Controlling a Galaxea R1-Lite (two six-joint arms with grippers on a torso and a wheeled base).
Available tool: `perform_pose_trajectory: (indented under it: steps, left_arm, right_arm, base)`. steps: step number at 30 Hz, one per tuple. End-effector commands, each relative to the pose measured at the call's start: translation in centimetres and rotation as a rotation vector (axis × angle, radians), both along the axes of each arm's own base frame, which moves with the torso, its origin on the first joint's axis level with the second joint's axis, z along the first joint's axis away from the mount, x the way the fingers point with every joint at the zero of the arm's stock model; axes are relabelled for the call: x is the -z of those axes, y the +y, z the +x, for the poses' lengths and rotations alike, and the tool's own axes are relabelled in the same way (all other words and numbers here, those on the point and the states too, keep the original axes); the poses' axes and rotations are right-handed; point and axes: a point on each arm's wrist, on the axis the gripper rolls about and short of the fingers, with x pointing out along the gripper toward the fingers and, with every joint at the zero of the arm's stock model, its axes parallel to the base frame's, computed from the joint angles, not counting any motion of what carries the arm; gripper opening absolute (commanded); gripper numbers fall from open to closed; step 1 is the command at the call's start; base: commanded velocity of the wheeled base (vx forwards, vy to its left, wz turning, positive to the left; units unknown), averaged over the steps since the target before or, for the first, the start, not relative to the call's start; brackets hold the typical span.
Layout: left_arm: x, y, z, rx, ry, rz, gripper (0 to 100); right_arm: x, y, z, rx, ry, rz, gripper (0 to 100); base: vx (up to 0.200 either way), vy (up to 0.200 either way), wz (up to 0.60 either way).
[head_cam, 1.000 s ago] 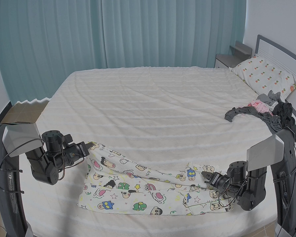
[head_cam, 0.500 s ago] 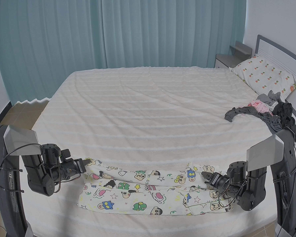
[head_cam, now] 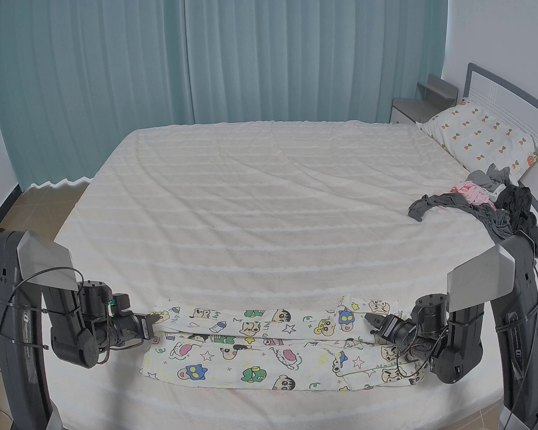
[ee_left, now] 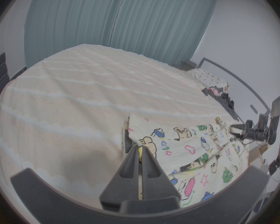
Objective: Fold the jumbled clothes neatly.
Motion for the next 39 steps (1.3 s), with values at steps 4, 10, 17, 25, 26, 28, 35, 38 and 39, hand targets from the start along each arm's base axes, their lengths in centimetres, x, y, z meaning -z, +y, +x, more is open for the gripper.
perform_pose_trajectory:
  steps: [4, 10, 17, 25, 26, 28, 35, 38, 39]
  left_arm:
    - [0.7, -0.5, -0.7, 0.013, 0.038, 0.019, 0]
    - [0.8, -1.2, -1.3, 0.034, 0.061, 0.020, 0]
    - [1.0, -0.8, -1.4, -0.015, 0.077, 0.042, 100]
    - [-2.3, 0.8, -3.4, -0.080, 0.057, 0.014, 100]
    - [-2.8, 0.9, -3.5, -0.093, 0.047, 0.001, 100]
    - [-3.6, 1.0, -3.7, -0.118, 0.042, -0.026, 100]
    - [-6.7, 1.4, -4.5, -0.117, 0.115, -0.178, 100]
    - [-7.6, 1.8, -4.0, -0.137, 0.138, -0.203, 100]
    - [-7.7, 2.0, -3.9, -0.140, 0.143, -0.199, 100]
  right_arm:
    - [0.0, 0.0, 0.0, -0.001, -0.007, 0.001, 100]
    - [0.1, 0.0, 0.0, -0.001, -0.004, 0.000, 100]
    - [0.0, 0.0, -0.1, -0.001, -0.002, 0.000, 100]
    - [-0.5, -0.1, -0.1, 0.003, -0.013, 0.003, 100]
    - [-0.6, 0.0, -0.1, 0.008, -0.020, 0.001, 100]
    - [-1.1, -0.1, -0.1, 0.009, -0.030, 0.004, 100]
    - [-2.4, -0.2, -0.7, 0.009, -0.042, 0.008, 100]
    - [-3.0, -0.5, -1.4, 0.009, -0.033, 0.005, 100]
    - [-3.1, -0.5, -1.6, 0.010, -0.030, 0.005, 100]
  base:
    - [0.000, 0.000, 0.00]
    - [0.000, 0.000, 0.00]
    - [0.000, 0.000, 0.00]
    - [0.000, 0.000, 0.00]
    - [0.000, 0.000, 0.00]
    - [0.000, 0.000, 0.00]
    - [0.000, 0.000, 0.00]
    - [0.000, 0.000, 0.00]
    - [0.000, 0.000, 0.00]
